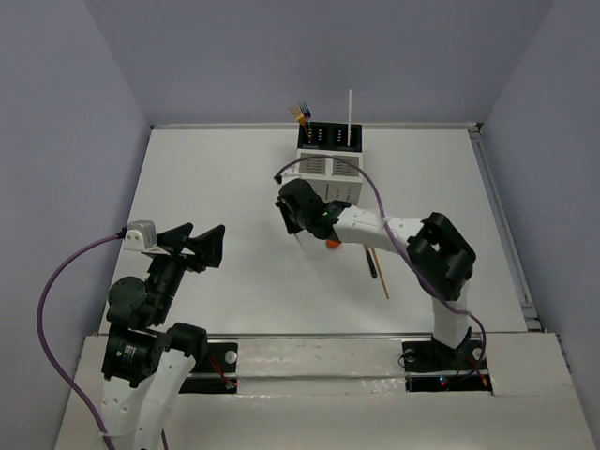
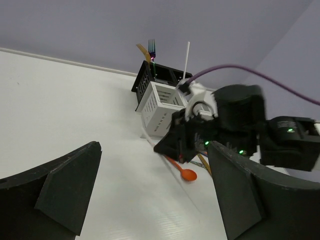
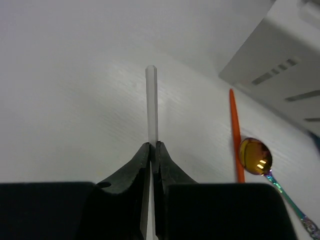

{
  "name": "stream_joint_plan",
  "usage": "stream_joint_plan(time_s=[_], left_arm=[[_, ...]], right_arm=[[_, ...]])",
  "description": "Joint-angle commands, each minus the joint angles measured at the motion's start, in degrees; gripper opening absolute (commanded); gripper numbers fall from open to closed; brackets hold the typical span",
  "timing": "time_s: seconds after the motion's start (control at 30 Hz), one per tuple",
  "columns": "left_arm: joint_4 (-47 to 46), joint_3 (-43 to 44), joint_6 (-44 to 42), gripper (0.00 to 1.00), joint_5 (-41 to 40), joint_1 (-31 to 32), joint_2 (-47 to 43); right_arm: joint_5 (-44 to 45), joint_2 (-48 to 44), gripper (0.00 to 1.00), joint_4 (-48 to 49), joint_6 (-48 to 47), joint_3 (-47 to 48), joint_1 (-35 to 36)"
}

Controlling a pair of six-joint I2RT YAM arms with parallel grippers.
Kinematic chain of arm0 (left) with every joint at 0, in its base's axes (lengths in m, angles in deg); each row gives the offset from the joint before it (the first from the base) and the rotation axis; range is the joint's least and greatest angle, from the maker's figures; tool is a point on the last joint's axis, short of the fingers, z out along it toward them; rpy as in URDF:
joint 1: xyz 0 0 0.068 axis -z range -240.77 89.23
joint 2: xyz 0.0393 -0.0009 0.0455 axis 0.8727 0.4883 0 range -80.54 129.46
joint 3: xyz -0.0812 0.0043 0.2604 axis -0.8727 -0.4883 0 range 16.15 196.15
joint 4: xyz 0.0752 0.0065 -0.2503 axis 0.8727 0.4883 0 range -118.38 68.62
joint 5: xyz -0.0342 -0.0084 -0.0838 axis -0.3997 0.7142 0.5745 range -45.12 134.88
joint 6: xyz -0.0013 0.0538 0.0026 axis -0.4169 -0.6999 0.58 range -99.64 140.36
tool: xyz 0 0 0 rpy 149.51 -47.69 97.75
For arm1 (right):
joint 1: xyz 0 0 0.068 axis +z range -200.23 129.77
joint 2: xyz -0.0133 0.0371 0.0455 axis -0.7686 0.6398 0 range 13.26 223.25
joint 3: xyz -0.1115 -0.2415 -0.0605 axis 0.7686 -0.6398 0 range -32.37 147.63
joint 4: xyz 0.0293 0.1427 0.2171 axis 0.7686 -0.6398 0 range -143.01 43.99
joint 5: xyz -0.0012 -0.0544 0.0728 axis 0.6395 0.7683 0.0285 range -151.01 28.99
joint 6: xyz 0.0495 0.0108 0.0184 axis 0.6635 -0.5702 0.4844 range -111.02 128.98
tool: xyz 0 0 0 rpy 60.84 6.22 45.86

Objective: Sort the eating utensils into containers

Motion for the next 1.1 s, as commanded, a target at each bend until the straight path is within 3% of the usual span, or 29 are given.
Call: stream_joint_plan(time_s=[0.0,0.2,0.33,0.53,0.8,1.07], left_arm=[[-2.7,0.5,-0.6,0.99,0.5,-0.3,0.8],[-2.7,0.4,-0.7,0.99,0.9,-0.3,1.5],[-2.7,0.4,-0.9,0.99,1.2,-0.3,2.4],[-2.7,0.6,-1.0,0.99,1.3,-0.3,3.7],[-3.0,0.5,-1.3,0.99,1.6,-1.5,5.5],[-2.9,0.6,-1.4,0.99,1.8,-2.0,6.8]], right_arm=[[-1.4,-13.1,0.07,16.8,-0.4,-1.8,-2.5],[-0.5,-18.3,0.07,27.7,-0.8,-2.1,-11.4],[-0.9,-17.0,0.07,33.1,-0.4,0.2,-18.8],[-0.3,-6.1,0.07,42.1,-2.7,11.5,-26.8],[-1.3,9.2,0.07,42.2,-7.3,31.1,-32.0],[-1.8,18.1,0.07,46.5,-12.9,37.3,-32.5]])
